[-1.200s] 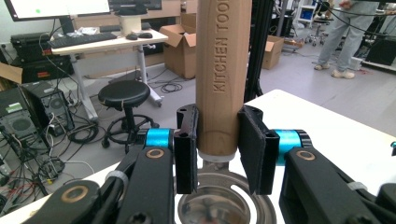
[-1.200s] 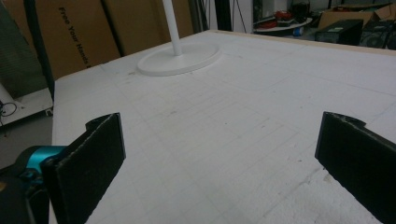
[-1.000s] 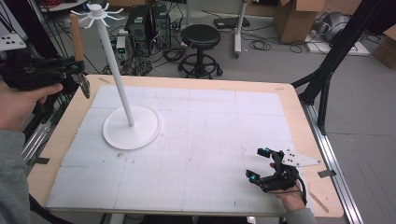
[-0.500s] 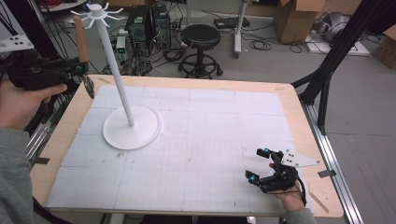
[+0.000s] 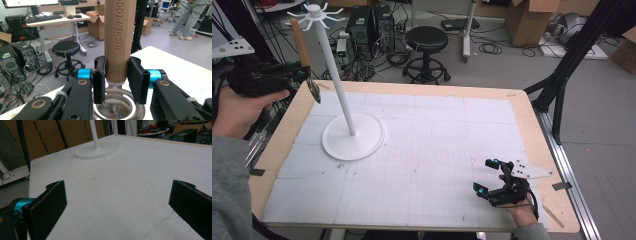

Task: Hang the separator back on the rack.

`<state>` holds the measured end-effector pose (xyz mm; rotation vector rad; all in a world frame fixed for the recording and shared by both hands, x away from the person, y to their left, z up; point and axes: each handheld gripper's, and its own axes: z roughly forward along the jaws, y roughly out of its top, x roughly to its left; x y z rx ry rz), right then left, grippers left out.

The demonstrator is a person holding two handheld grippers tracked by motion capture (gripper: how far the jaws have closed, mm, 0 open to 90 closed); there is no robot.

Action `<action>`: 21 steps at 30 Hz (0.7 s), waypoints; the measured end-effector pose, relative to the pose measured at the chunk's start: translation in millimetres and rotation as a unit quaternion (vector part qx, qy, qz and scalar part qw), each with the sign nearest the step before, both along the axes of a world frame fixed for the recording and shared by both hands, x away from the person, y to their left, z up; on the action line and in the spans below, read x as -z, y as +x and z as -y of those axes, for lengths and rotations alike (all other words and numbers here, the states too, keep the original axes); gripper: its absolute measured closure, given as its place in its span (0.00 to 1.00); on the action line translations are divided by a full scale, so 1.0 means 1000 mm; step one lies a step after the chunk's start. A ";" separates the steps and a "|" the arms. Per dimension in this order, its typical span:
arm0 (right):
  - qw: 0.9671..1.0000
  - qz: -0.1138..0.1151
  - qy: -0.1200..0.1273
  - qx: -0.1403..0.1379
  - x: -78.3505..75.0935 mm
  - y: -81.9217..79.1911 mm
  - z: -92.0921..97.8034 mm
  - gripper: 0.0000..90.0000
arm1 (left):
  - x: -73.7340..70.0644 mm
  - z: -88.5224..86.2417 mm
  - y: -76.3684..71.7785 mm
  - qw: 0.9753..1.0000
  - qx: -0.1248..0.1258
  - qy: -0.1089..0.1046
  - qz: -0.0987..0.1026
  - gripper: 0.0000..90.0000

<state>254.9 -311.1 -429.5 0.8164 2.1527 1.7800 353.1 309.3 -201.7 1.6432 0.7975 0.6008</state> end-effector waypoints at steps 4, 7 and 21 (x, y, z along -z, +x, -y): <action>1.000 -0.002 0.000 0.001 0.000 0.000 0.000 0.01 | 0.004 -0.002 -0.003 1.000 0.000 -0.005 0.012 0.66; 1.000 -0.004 -0.001 -0.002 0.001 -0.001 -0.001 0.01 | 0.007 -0.004 -0.008 1.000 0.004 -0.010 0.024 0.60; 1.000 -0.003 -0.010 -0.010 0.002 -0.002 -0.003 0.01 | 0.036 0.011 -0.025 0.996 0.004 0.044 0.074 0.20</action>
